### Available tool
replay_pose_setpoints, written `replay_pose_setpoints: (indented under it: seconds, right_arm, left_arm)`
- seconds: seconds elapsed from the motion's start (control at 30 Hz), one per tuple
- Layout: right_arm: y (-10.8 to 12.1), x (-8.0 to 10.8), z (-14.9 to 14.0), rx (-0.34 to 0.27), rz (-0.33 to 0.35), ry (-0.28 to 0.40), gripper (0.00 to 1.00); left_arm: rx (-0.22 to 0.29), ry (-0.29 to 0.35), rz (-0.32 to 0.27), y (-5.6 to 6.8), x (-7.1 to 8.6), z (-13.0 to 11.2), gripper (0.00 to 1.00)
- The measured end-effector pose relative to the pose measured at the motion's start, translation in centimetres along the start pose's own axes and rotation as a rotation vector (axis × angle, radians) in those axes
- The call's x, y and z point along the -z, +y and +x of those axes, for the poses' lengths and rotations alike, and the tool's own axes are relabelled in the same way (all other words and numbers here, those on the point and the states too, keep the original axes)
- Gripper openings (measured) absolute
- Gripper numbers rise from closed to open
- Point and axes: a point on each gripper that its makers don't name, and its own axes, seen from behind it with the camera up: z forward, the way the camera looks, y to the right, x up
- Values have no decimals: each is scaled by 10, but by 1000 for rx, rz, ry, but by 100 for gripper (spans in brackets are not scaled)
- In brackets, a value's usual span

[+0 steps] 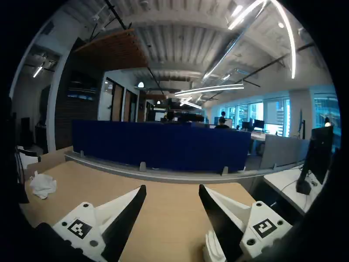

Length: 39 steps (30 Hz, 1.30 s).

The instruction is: Fold towel

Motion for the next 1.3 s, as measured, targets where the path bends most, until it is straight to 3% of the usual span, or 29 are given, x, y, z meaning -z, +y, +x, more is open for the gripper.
replay_pose_setpoints:
  seconds: [0.4, 0.7, 0.9, 1.3]
  right_arm:
    - [-10, -6, 3, 5, -22, 5, 96]
    - [-18, -11, -5, 11, -37, 2, 96]
    - [-23, -11, -12, 18, -49, 8, 96]
    - [-36, -9, -28, 2, -57, 20, 96]
  left_arm:
    - [-15, 60, 52, -26, -4, 7, 92]
    - [20, 117, 61, -42, -14, 5, 92]
    - [16, 151, 71, -53, -20, -9, 92]
    - [-29, 191, 77, -65, -31, -54, 92]
